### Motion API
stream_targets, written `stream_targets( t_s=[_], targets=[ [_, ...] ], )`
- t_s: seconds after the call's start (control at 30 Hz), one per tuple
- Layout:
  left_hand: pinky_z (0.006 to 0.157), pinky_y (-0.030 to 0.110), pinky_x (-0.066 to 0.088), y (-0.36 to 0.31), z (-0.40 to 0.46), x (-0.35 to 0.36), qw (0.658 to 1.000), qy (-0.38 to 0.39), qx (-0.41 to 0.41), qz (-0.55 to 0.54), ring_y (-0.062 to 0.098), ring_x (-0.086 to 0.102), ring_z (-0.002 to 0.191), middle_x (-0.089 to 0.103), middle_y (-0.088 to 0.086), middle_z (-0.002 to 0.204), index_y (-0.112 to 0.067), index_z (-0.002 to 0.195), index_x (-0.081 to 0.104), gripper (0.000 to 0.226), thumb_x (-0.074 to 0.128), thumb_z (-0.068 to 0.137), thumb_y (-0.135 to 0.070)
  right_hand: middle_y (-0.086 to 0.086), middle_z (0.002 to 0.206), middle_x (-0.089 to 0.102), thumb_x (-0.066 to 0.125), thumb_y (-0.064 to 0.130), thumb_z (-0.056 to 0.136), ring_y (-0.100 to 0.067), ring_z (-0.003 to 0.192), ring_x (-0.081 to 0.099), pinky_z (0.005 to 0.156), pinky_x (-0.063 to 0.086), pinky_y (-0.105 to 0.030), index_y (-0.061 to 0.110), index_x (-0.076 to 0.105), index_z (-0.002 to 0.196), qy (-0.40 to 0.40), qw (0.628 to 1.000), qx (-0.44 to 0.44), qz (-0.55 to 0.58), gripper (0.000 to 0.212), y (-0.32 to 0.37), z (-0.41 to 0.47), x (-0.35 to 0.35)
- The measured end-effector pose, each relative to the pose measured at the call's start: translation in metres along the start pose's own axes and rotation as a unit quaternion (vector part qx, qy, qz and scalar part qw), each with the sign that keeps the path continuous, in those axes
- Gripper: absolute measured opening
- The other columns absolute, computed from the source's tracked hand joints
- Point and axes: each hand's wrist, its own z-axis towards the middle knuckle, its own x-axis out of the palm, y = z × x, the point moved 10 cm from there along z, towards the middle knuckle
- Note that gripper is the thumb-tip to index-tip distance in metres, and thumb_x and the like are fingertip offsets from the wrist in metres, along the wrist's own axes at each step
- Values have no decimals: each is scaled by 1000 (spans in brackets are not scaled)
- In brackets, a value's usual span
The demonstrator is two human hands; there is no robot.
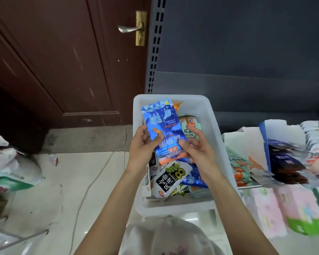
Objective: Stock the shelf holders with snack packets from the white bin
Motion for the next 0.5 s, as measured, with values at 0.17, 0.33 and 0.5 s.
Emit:
stream_targets(
  t_s=[0.17, 0.33, 0.5],
  targets=[
    [66, 30, 53, 11, -2, 11, 985, 24, -36, 165, 12, 68, 73, 72, 4, 85, -15, 88, 60, 13, 69, 84, -24, -4, 74, 70, 67, 5, 84, -18, 67, 67, 62, 52, -28, 12, 60, 92, -57, 997, -7, -48, 12, 2, -9, -21],
    [65, 27, 49, -38, -23, 29, 820, -19, 204, 535, 11, 62, 69, 67, -11, 70, -22, 82, 65, 20, 66, 83, -41, 1, 66, 66, 72, 7, 77, -16, 54, 56, 59, 37, -17, 13, 64, 92, -158, 720, -371, -565, 17, 94, -51, -19],
    [90, 35, 44, -39, -39, 118, 755, 217, 350, 510, 15, 51, 105, 61, -4, 110, -26, 116, 59, 40, 65, 78, -37, -2, 78, 70, 72, 16, 79, -24, 65, 62, 68, 45, -26, 24, 49, 105, -122, 723, -360, -577, 35, 105, -65, -52]
  ],
)
